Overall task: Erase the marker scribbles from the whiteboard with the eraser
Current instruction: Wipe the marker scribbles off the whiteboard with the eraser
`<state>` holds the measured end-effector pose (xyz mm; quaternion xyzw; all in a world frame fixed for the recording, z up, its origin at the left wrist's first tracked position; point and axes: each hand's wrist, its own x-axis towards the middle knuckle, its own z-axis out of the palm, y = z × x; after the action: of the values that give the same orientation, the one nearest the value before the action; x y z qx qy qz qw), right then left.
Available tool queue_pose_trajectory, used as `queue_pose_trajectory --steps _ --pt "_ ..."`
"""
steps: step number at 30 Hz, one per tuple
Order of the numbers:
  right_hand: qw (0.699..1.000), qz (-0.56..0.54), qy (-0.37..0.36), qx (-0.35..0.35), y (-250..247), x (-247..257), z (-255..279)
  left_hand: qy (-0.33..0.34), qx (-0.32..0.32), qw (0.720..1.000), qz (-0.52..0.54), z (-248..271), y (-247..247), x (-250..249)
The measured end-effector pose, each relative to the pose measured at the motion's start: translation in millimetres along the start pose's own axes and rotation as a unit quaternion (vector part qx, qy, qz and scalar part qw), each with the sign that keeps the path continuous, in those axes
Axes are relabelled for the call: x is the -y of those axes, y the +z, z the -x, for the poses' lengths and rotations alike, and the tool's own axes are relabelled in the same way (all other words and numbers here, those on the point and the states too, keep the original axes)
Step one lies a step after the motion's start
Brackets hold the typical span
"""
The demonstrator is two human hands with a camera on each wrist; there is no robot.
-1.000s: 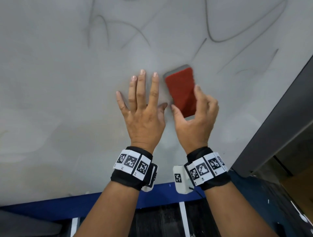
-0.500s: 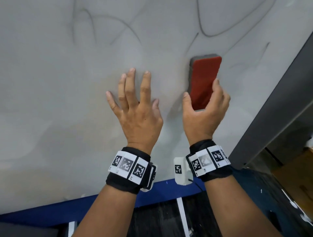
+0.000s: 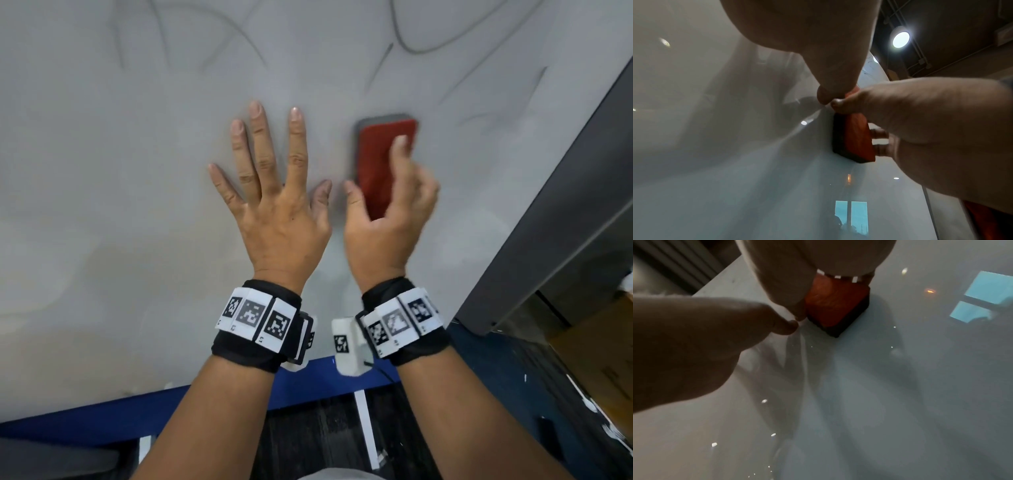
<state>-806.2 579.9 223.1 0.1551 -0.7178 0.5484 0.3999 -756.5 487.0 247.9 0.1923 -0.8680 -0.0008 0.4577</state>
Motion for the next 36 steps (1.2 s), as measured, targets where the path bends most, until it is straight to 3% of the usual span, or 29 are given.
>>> queue_pose_trajectory --steps 3,6,8,13,18,20,24,29,31,34,36 --pt "0.998 0.037 -0.042 0.009 -8.0 -12.0 -5.7 -0.006 -0.001 1.0 0.006 0.6 2.0 -2.4" --pt "0.994 0.019 0.047 -0.092 -25.5 -37.9 -35.2 -0.012 -0.004 1.0 0.003 2.5 3.7 -5.4" --pt "0.992 0.006 0.073 -0.107 -25.8 -36.1 -39.1 -0.027 -0.007 1.0 0.011 3.2 4.9 -11.4" --pt "0.995 0.059 -0.073 0.014 -23.6 -21.8 -18.9 -0.065 -0.015 0.997 0.037 3.2 8.5 -24.9" --pt "0.99 0.004 0.063 -0.122 -40.3 -54.5 -60.1 -0.074 -0.02 0.996 0.035 2.8 12.2 -27.0" --pt "0.995 0.0 0.043 -0.095 -33.0 -42.5 -50.0 -0.085 -0.02 0.995 0.043 2.5 13.0 -32.3" --pt "0.996 0.047 -0.073 0.014 -31.6 -40.0 -26.6 -0.102 -0.02 0.993 0.053 2.3 15.1 -38.5" --pt "0.99 -0.009 0.071 -0.122 -48.2 -75.2 -66.4 -0.096 -0.015 0.994 0.052 2.4 16.3 -37.6" --pt "0.994 -0.008 0.053 -0.091 -42.7 -63.3 -56.8 -0.101 -0.015 0.993 0.054 2.1 17.7 -39.2" --pt "0.999 0.032 -0.042 -0.002 -44.6 -59.2 -41.8 -0.106 -0.015 0.993 0.049 2.0 19.3 -39.5" --pt "0.998 0.045 -0.029 -0.039 -53.1 -76.7 -58.1 -0.106 -0.014 0.993 0.045 2.5 20.0 -38.7"
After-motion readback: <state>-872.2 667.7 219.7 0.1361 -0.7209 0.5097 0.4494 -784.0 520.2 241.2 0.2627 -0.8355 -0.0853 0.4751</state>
